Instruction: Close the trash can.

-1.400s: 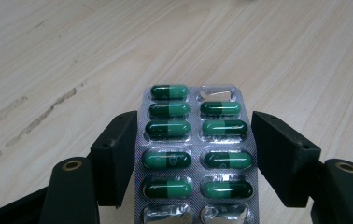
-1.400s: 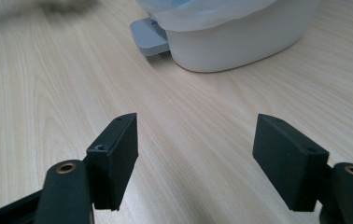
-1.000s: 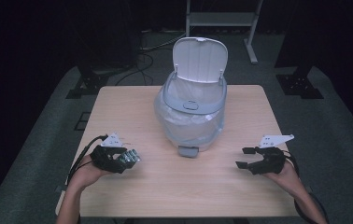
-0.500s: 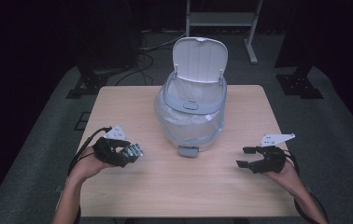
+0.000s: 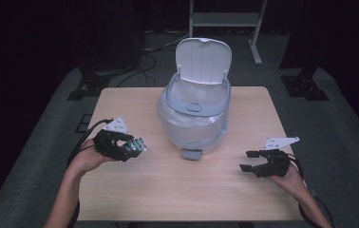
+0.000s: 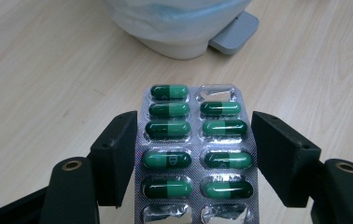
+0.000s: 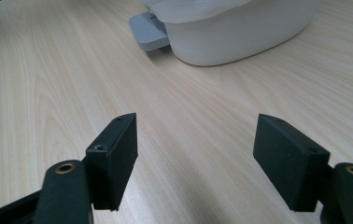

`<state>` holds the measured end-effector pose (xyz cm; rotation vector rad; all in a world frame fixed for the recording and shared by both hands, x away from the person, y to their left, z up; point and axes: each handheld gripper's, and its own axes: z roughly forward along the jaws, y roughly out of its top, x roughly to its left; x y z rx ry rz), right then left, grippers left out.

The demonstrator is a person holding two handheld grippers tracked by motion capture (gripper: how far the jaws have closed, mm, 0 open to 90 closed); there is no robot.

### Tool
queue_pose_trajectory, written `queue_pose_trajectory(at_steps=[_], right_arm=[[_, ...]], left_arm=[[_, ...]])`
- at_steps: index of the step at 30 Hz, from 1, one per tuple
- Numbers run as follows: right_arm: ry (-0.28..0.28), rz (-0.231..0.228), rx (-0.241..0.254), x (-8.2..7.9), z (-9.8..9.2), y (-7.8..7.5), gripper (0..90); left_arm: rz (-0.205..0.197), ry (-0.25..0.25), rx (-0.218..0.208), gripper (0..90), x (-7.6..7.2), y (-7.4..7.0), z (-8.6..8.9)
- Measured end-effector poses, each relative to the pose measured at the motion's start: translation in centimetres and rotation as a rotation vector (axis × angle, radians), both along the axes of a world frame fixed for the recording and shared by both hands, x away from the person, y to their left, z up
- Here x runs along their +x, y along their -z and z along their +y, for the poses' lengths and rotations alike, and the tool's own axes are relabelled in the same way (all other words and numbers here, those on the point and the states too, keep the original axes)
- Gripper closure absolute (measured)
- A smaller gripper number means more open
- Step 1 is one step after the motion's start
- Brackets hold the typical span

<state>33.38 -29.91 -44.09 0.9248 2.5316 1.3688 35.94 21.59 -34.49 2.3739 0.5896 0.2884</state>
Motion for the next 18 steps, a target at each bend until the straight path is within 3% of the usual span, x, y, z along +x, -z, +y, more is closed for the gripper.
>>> queue_pose_trajectory(at_steps=[18], right_arm=[[-0.003, 0.000, -0.021, 0.7, 0.5, 0.3, 29.5]], left_arm=[[-0.018, 0.066, 0.028, 33.3, 2.4, -5.8, -1.5]])
